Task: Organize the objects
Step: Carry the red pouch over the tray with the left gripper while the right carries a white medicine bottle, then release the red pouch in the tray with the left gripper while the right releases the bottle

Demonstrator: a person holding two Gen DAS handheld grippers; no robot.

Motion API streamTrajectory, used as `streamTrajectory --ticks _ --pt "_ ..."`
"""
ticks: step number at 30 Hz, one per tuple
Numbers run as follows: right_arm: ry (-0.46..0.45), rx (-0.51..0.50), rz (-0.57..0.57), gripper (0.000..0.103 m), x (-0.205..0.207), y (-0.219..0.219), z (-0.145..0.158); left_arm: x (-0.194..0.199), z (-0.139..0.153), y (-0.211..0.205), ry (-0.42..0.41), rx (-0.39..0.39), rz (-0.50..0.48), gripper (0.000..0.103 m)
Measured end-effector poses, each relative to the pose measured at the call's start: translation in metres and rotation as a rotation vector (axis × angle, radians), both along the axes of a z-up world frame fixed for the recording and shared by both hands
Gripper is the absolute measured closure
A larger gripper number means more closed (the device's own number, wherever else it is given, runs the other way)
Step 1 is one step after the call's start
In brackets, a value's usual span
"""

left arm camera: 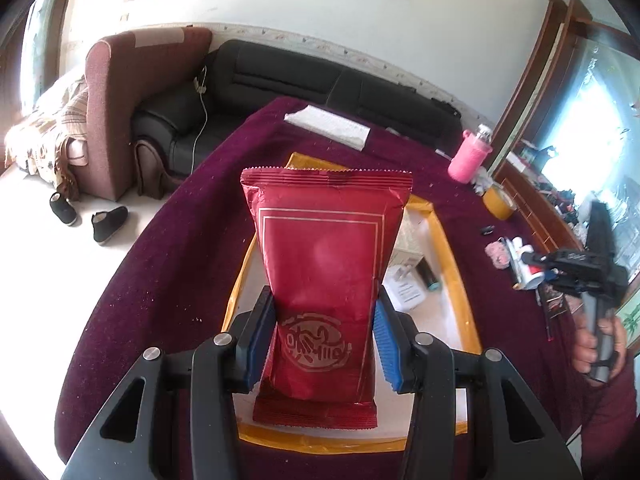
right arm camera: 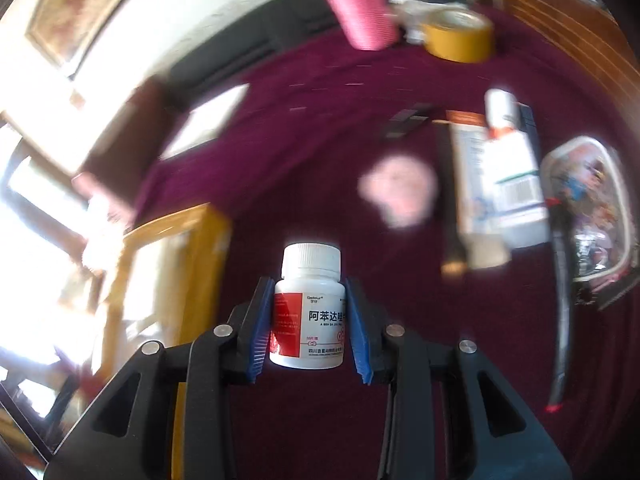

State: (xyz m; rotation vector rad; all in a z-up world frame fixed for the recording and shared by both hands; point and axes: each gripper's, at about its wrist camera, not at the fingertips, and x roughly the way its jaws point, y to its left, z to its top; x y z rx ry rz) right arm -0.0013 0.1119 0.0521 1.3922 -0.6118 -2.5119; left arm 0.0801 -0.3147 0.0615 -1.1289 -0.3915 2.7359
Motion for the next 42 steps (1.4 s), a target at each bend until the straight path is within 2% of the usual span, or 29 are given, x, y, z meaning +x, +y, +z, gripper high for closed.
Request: streamTrajectory --ticks 4,6,8,12,14,17,19,20,21,22,24,28,32,33,35,36,37,39,42 --pt "0.007 -0.051 0.162 0.070 0.013 -0.049 0.011 -0.015 -0.007 0.004 -0.054 -0.067 0.003 0.062" --pt "-0.012 -0.080 0.248 0.070 0.017 -0.081 0.010 -0.025 -0.011 0.004 -0.081 -0.105 0.017 0.072" --pt "-0.032 -0.091 0.318 0.070 0.021 -0.111 0.005 -0.033 -0.016 0.002 -0.118 -0.129 0.040 0.073" --pt "-0.059 -0.090 0.424 0.070 0.030 -0.164 -0.003 -0.041 -0.023 -0.002 -0.138 -0.145 0.064 0.073" --pt "-0.076 -0.078 0.467 0.070 0.034 -0.188 -0.010 -0.041 -0.023 -0.006 -0.138 -0.107 0.065 0.073" --pt "-0.105 -0.059 0.506 0.070 0.035 -0.213 -0.021 -0.026 -0.011 -0.012 -0.091 -0.041 0.076 0.072" --pt "-0.114 -0.034 0.528 0.070 0.038 -0.226 -0.029 -0.014 0.000 -0.018 -0.058 -0.023 0.098 0.067" --pt "-0.114 -0.018 0.536 0.070 0.040 -0.232 -0.032 -0.009 0.004 -0.020 -0.039 -0.010 0.108 0.056" --pt "-0.108 0.006 0.542 0.069 0.043 -0.237 -0.035 -0.006 0.008 -0.022 -0.025 0.001 0.120 0.040" --pt "-0.102 0.026 0.545 0.069 0.045 -0.239 -0.037 -0.002 0.012 -0.025 -0.009 0.012 0.130 0.034" --pt "-0.087 0.073 0.548 0.068 0.048 -0.243 -0.040 0.007 0.021 -0.027 0.035 0.043 0.128 0.033" --pt "-0.051 0.090 0.542 0.068 0.055 -0.232 -0.031 0.015 0.031 -0.022 0.083 0.095 0.083 0.032" --pt "0.032 0.047 0.485 0.068 0.060 -0.185 -0.002 0.021 0.038 -0.007 0.126 0.187 0.033 0.031" --pt "0.060 0.055 0.454 0.064 0.061 -0.166 0.006 0.023 0.041 0.000 0.134 0.219 0.015 0.027" --pt "0.112 0.088 0.374 0.049 0.060 -0.123 0.018 0.024 0.045 0.015 0.144 0.268 -0.035 0.022" --pt "0.131 0.108 0.340 0.038 0.058 -0.108 0.021 0.023 0.047 0.027 0.138 0.272 -0.062 0.020" --pt "0.147 0.145 0.293 0.035 0.052 -0.090 0.023 0.021 0.048 0.042 0.119 0.258 -0.097 0.020" --pt "0.148 0.243 0.183 0.035 0.033 -0.051 0.025 0.018 0.047 0.072 0.083 0.238 -0.173 0.020" --pt "0.112 0.309 0.086 0.036 -0.009 -0.002 0.020 0.015 0.039 0.112 0.036 0.203 -0.238 0.020"
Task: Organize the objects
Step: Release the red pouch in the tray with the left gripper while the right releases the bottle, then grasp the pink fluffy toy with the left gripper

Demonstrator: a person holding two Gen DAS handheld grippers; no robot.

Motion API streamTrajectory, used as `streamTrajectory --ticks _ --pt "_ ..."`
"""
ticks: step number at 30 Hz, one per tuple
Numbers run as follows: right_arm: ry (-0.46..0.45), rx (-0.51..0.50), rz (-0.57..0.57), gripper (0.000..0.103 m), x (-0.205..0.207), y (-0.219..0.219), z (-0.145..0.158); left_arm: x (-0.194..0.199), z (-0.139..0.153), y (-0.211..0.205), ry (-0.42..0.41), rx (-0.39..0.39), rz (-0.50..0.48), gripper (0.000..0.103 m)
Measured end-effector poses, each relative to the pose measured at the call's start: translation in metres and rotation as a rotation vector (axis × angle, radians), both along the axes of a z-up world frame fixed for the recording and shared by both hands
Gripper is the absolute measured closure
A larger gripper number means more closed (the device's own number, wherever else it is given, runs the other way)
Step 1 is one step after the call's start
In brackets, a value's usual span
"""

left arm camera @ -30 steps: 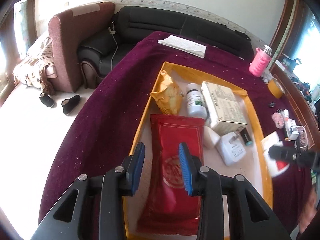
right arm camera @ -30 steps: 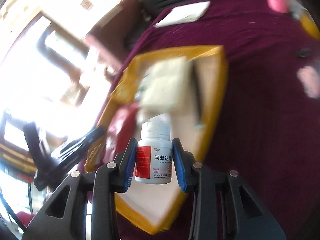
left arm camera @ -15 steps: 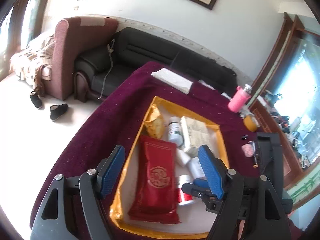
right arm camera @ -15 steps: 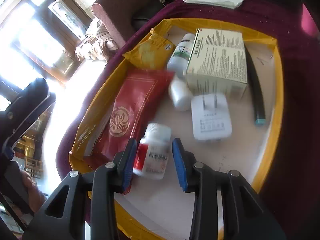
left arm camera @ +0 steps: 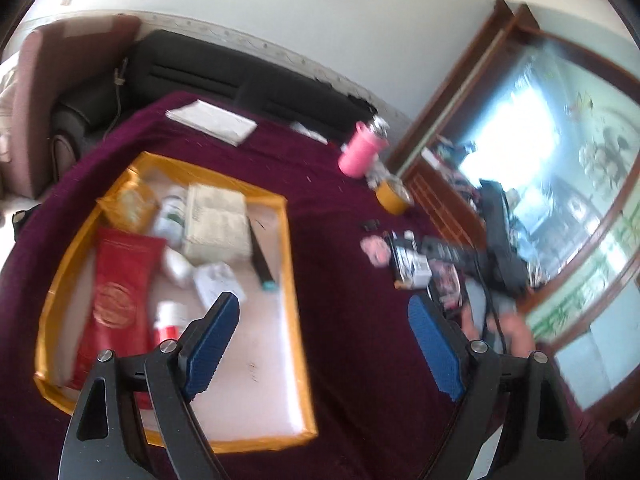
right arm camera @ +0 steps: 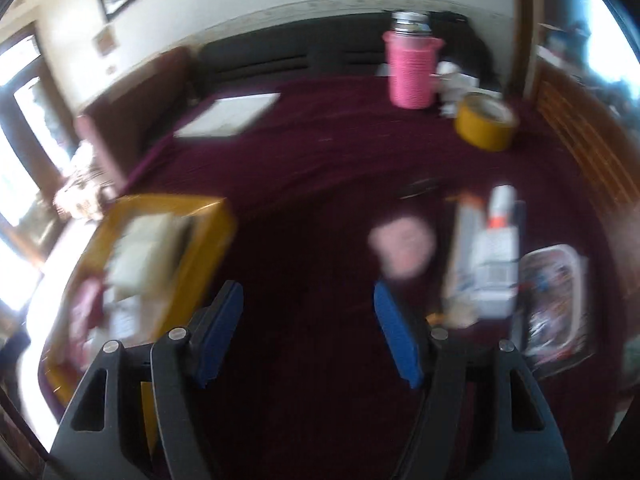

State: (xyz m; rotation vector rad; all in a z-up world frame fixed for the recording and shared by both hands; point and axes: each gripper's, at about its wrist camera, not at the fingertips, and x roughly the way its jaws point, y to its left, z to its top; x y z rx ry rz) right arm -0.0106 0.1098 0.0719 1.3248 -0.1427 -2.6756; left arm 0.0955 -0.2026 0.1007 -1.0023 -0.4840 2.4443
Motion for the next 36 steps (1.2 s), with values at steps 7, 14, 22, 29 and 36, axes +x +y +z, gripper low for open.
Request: streamTrajectory --ticks 7,14,22,29,36 --pt "-0.135 0.079 -0.046 0.036 -0.094 0.039 -0.036 -0.002 -0.010 0.038 -0.048 -0.063 -0.056 0.020" --pt "-0.213 0.111 -0.018 0.062 -0.120 0.021 -0.078 -0.002 -0.008 0.034 -0.035 -0.087 -0.038 0.020" --pt "-0.331 -0.302 0.341 0.058 -0.026 0.011 -0.057 -0.015 -0.020 0.062 -0.070 -0.130 -0.102 0.021" --pt "-0.048 -0.334 0.053 0.036 0.037 0.097 -0.026 -0.026 -0.037 0.122 -0.082 -0.296 -0.140 0.021" --pt "-0.007 -0.348 -0.041 0.036 0.061 0.139 -0.026 -0.027 -0.068 0.176 -0.105 -0.375 -0.232 0.021"
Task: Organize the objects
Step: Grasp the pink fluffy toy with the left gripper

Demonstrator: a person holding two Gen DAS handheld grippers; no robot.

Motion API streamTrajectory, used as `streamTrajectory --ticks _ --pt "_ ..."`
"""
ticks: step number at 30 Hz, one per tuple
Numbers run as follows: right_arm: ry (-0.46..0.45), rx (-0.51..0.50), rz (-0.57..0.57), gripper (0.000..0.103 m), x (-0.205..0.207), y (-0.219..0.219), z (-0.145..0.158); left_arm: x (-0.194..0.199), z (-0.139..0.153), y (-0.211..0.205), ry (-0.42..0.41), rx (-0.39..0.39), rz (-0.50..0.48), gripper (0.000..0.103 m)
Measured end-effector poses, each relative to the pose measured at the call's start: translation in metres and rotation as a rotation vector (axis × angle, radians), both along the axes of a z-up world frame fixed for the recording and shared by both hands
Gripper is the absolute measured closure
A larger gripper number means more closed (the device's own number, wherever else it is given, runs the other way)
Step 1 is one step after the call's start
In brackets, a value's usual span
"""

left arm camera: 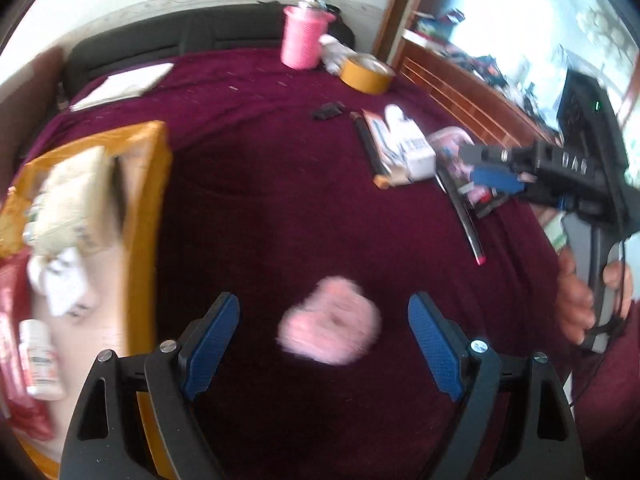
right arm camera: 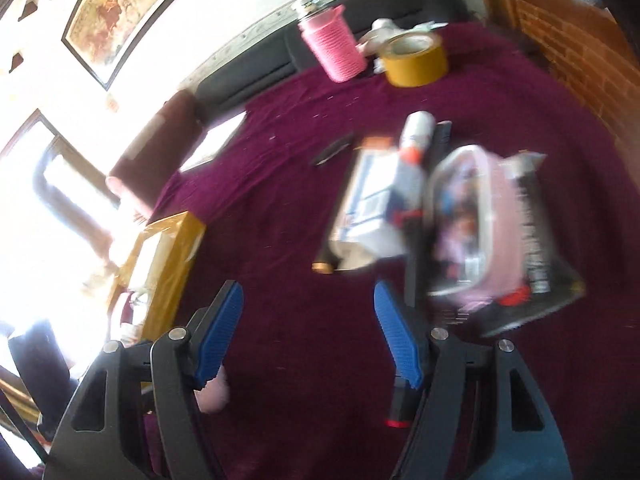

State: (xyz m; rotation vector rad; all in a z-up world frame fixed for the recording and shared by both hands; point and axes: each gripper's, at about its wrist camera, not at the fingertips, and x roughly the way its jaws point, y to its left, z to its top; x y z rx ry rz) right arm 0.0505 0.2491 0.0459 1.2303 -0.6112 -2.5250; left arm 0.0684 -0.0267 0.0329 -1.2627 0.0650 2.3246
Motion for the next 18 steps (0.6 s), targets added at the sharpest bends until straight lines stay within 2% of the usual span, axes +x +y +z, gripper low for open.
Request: streamTrajectory --ticks 4,5,6,7,8,10,17,18 --pt "0.007 0.040 -0.051 0.036 0.005 0.020 0.004 0.002 -0.023 0.033 0.035 -0.113 -0.024 0.021" --pt "0.003 0.059 -0.066 0.036 0.007 0.024 0.005 0.003 -0.028 0.040 0.038 -0.142 -0.035 0.024" --pt "0.002 0.069 -0.076 0.036 0.009 0.027 0.005 0.003 -0.033 0.046 0.036 -0.162 -0.044 0.039" --pt "0.001 0.078 -0.084 0.036 0.010 0.029 0.004 0.006 -0.035 0.051 0.055 -0.196 -0.048 0.044" --pt "-0.003 0.087 -0.088 0.036 0.005 0.030 0.002 0.009 -0.033 0.053 0.078 -0.199 -0.058 0.065" --pt "-0.016 0.116 -0.086 0.036 0.006 0.028 0.002 0.010 -0.029 0.049 0.039 -0.133 -0.083 0.067" --pt "-0.113 0.247 -0.093 0.036 -0.010 0.006 -0.024 0.024 0.010 0.006 0.071 0.030 -0.030 0.067" --pt "-0.122 0.248 -0.094 0.039 -0.012 0.004 -0.028 0.027 0.014 0.001 0.076 0.042 -0.032 0.067"
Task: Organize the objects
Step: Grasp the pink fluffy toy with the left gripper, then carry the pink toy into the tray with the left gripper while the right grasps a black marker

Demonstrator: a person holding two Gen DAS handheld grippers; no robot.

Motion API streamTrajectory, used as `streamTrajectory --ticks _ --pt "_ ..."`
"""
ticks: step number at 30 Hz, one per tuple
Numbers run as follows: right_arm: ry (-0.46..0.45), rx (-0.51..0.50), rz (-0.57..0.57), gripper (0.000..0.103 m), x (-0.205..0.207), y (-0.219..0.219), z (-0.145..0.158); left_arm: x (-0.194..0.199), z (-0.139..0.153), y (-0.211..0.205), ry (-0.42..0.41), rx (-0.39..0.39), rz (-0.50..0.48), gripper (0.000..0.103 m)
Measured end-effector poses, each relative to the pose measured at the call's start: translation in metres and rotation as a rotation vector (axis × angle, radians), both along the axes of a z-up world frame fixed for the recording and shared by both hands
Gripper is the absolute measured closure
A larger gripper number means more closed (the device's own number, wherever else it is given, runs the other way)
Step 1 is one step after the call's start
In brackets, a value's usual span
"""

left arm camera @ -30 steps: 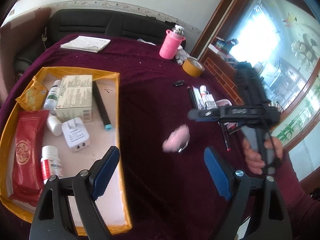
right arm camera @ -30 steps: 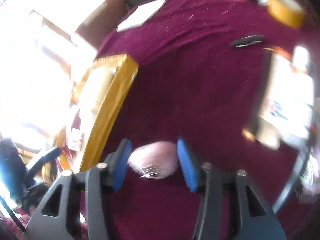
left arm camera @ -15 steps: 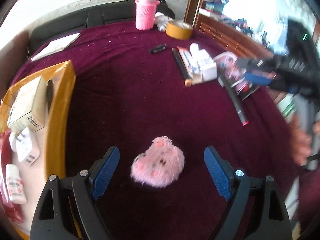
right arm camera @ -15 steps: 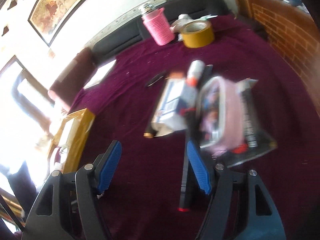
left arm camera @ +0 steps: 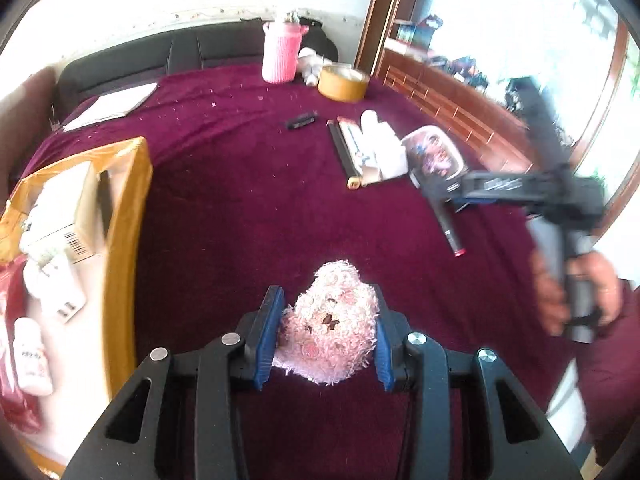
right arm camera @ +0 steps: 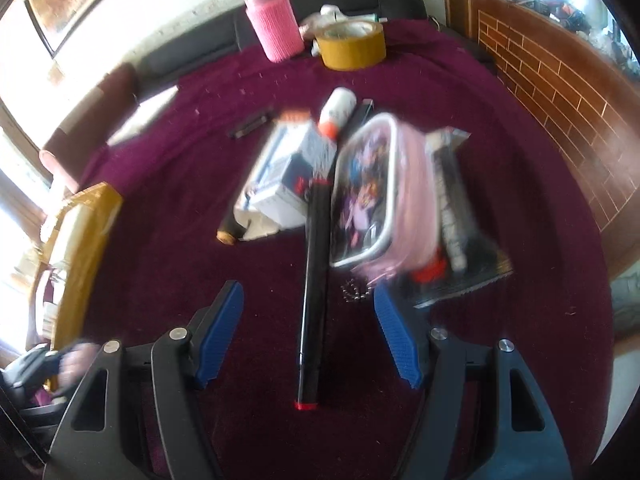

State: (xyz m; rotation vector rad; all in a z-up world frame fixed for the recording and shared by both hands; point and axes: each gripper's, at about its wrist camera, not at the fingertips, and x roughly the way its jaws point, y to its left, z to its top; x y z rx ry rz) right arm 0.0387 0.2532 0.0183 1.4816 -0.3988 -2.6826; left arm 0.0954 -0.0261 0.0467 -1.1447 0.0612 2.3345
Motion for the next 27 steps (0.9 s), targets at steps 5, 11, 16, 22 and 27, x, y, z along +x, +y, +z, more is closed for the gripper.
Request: streamTrajectory --ticks 5,11,16,22,27 --pt "-0.043 0.060 -0.031 0.067 -0.021 -0.011 -0.018 0.010 0.010 -0.019 0.010 0.030 0.006 0.067" --pt "-0.055 0.044 -0.061 0.091 -0.013 -0.015 -0.018 0.014 0.017 -0.041 0.022 0.065 0.035 0.067" --pt "-0.013 -0.118 -0.010 0.091 0.018 -0.018 -0.007 0.013 0.025 -0.081 0.024 0.115 0.104 0.067" --pt "0.025 -0.267 0.123 0.091 0.032 -0.060 0.017 0.001 0.023 -0.140 0.022 0.098 0.262 0.067" --pt "0.007 -0.379 0.276 0.091 0.018 -0.127 0.030 -0.017 0.008 -0.171 -0.025 0.070 0.346 0.067"
